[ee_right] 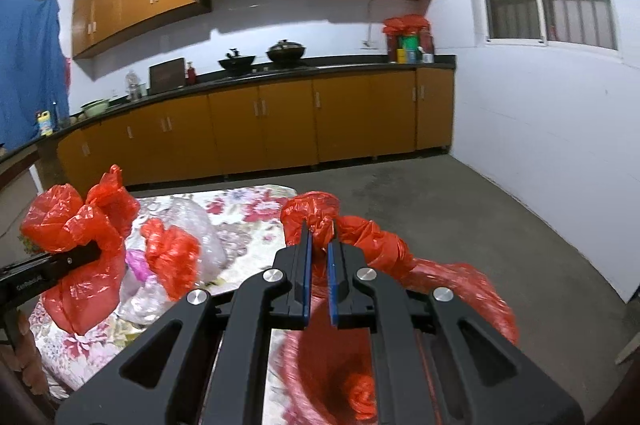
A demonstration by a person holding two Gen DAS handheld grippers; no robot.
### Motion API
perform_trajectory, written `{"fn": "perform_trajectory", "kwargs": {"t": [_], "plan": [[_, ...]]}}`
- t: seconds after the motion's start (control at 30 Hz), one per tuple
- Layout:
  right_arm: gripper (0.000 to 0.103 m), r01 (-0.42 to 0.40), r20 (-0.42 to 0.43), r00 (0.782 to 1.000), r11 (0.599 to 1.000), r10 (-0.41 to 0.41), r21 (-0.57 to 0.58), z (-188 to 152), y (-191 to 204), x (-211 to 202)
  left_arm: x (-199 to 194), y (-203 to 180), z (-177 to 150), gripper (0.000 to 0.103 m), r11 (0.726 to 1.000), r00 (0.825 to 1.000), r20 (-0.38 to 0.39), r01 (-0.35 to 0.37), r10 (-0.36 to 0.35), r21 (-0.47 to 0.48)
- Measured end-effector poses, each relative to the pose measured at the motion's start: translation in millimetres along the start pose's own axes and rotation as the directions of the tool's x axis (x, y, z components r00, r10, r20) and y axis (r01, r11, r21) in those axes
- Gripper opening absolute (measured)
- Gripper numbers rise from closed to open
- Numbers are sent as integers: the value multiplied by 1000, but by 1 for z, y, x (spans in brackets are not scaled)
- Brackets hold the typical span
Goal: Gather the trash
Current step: 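Move both red bags over the basket and release them inside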
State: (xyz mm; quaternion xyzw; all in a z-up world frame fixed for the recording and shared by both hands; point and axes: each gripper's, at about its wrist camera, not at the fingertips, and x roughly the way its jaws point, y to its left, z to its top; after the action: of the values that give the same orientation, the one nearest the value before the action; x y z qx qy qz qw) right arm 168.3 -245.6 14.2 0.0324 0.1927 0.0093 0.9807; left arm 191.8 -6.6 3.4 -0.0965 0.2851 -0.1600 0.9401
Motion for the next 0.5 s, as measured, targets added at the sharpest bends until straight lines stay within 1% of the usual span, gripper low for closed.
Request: {"fn": "perform_trajectory", "kwargs": {"t": [0.17,0.27,0.5], "plan": [[7,35,-5,999,999,-34,23,-6,-19,-7,18,-35,0,13,997,997,-27,76,-75,29],[7,49,-7,999,998,-49,38,-8,-28,-8,31,-54,-2,13,992,992,-50,119,-117,45],[7,68,-14,998,994,-67,81,-12,-48,-8,56,-80,-11,13,980,978,-105,188,-180,65]]}}
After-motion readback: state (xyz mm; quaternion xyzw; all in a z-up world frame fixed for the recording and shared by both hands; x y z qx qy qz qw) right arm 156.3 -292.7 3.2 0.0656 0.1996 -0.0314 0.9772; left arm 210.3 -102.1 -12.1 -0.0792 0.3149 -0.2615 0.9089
